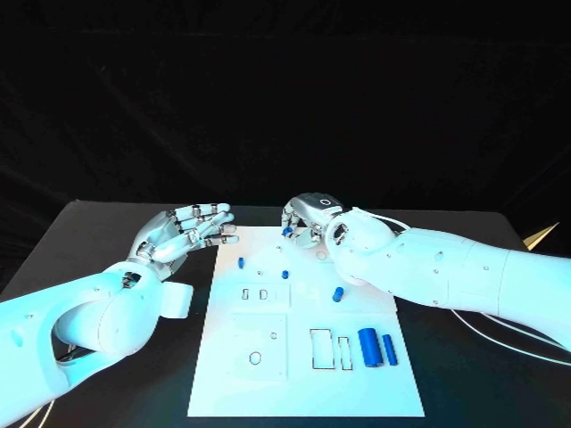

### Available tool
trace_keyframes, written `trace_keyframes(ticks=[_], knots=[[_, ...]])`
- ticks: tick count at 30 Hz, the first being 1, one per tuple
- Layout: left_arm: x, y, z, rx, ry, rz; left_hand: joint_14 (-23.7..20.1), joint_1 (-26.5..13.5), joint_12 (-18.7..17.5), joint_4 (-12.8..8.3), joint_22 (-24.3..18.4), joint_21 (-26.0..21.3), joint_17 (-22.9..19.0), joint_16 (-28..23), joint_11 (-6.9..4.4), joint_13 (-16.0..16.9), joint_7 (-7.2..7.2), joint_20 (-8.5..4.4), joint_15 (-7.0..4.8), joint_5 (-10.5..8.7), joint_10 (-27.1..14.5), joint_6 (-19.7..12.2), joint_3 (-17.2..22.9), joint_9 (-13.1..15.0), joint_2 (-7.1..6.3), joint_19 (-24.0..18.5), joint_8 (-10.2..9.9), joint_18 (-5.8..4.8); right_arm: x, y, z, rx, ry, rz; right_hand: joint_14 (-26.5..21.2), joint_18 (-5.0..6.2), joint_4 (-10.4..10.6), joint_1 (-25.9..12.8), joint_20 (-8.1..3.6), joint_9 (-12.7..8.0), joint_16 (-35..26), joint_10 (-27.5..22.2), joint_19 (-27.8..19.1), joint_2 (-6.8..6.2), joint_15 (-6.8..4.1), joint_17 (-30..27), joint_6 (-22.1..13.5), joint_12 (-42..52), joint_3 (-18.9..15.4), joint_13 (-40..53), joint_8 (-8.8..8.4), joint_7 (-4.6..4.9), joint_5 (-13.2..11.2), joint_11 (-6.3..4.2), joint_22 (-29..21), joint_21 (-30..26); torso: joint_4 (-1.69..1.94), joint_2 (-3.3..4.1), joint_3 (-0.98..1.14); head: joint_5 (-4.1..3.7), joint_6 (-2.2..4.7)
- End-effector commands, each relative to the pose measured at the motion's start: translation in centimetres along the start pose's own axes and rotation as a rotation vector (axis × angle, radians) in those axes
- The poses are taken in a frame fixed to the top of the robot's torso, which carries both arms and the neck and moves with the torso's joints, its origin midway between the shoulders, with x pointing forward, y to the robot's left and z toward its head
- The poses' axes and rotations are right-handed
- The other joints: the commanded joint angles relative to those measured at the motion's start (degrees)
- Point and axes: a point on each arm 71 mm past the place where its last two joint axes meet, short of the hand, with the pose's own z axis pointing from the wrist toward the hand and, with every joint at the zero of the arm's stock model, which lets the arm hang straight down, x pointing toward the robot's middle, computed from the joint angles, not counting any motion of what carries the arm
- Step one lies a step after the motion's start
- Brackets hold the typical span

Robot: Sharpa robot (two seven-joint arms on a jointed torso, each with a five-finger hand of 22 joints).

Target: Assemble the parts on the task board

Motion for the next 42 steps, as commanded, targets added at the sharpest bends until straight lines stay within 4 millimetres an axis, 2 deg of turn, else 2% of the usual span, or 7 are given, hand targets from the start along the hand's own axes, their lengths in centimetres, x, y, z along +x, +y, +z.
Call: trace_keyframes(ticks=[1,18,27,32,38,39,42], knots=[[0.33,-0.17,0.11,0.007,0.021,-0.013,0.3,-0.2,0.3,-0.1,0.1,0.2,0.0,0.3,0.17,0.0,3.28,-0.15,0.19,-0.3,0.3,-0.1,0.3,0.0,0.16,0.4,0.1,0.74,0.16,0.17,0.1,-0.011,0.0,-0.013,2.2,-0.88,-0.3,0.1,-0.37,0.7,0.2,0.8,0.3,0.55,-0.2,0.1,-0.1,0.0,-0.1,0.1,0.18,0.14,0.3,-0.57,3.1,0.2,0.04,0.02,-0.05,0.02,-0.02],[0.41,-0.24,0.22,0.006,0.023,-0.013,0.3,-0.2,0.2,-0.2,0.1,0.2,0.1,0.3,0.18,0.0,3.31,-0.16,0.21,-0.3,0.3,-0.2,0.4,0.0,0.16,0.4,0.1,0.72,0.73,0.27,0.35,-0.007,0.026,-0.016,2.1,-0.77,-0.5,-0.4,-0.22,1.0,0.3,0.2,0.0,0.22,0.02,0.0,-0.9,-0.6,0.0,0.2,-0.01,0.36,0.4,-0.3,2.7,-0.2,0.01,0.1,-0.02,0.28,-0.1],[0.43,-0.28,0.27,0.005,0.026,-0.013,0.2,-0.2,0.2,-0.3,0.1,0.3,0.1,0.2,0.2,0.0,3.33,-0.17,0.22,-0.31,0.3,-0.2,0.4,0.0,0.17,0.4,0.1,0.7,0.82,0.46,0.55,-0.007,0.031,-0.009,1.5,-0.12,-0.4,-1.9,0.67,1.3,-0.6,-3.1,-1.8,-0.87,1.08,-2.0,-3.0,-3.0,0.8,-0.2,-1.13,1.41,0.4,1.0,-0.2,-2.3,0.0,0.13,-0.06,0.27,-0.12],[0.41,-0.3,0.3,0.005,0.026,-0.013,0.2,-0.2,0.2,-0.3,0.1,0.3,0.1,0.2,0.2,0.0,3.33,-0.17,0.22,-0.31,0.3,-0.2,0.4,0.0,0.17,0.4,0.1,0.7,0.86,0.41,0.6,-0.004,0.038,-0.008,0.6,0.78,-0.2,-2.8,1.44,0.8,-2.0,-6.0,-4.1,-2.06,1.92,-4.8,-6.3,-4.7,1.5,-0.6,-3.54,2.3,0.4,1.95,-4.2,-5.4,-0.04,0.13,-0.03,0.41,-0.13],[0.35,-0.31,0.33,0.004,0.027,-0.013,0.2,-0.2,0.2,-0.3,0.1,0.3,0.1,0.2,0.2,0.0,3.33,-0.17,0.22,-0.31,0.3,-0.2,0.4,0.0,0.17,0.4,0.1,0.7,0.84,0.39,0.51,-0.006,0.039,-0.003,0.2,1.41,-0.2,-3.6,1.75,0.3,-2.8,-7.8,-5.6,-3.45,2.1,-6.5,-9.1,-5.0,0.9,-0.9,-5.89,2.37,0.2,2.16,-7.0,-7.7,-0.07,0.16,0.01,0.52,-0.05],[0.35,-0.31,0.33,0.004,0.027,-0.013,0.2,-0.2,0.2,-0.3,0.1,0.3,0.1,0.2,0.21,0.0,3.34,-0.17,0.23,-0.32,0.2,-0.2,0.5,-0.1,0.16,0.4,0.1,0.69,0.83,0.39,0.47,-0.007,0.039,-0.002,0.2,1.53,-0.1,-3.8,1.7,0.1,-2.9,-8.7,-5.7,-3.89,2.2,-6.7,-10.4,-4.9,-0.3,-1.0,-6.89,2.07,-2.0,2.06,-7.4,-8.2,-0.06,0.15,0.01,0.51,-0.08],[0.29,-0.31,0.33,0.004,0.026,-0.013,0.2,-0.3,0.2,-0.3,0.1,0.3,0.1,0.2,0.22,0.0,3.34,-0.17,0.24,-0.32,0.2,-0.2,0.5,-0.1,0.16,0.4,0.1,0.69,0.73,0.25,0.1,-0.009,0.038,0.002,0.1,1.63,-0.1,-3.8,1.76,0.0,-3.1,-9.2,-6.0,-4.23,2.07,-7.0,-10.9,-4.7,-1.5,-1.1,-7.37,1.86,-2.4,2.12,-8.1,-8.8,-0.06,0.16,0.02,0.55,-0.16]])
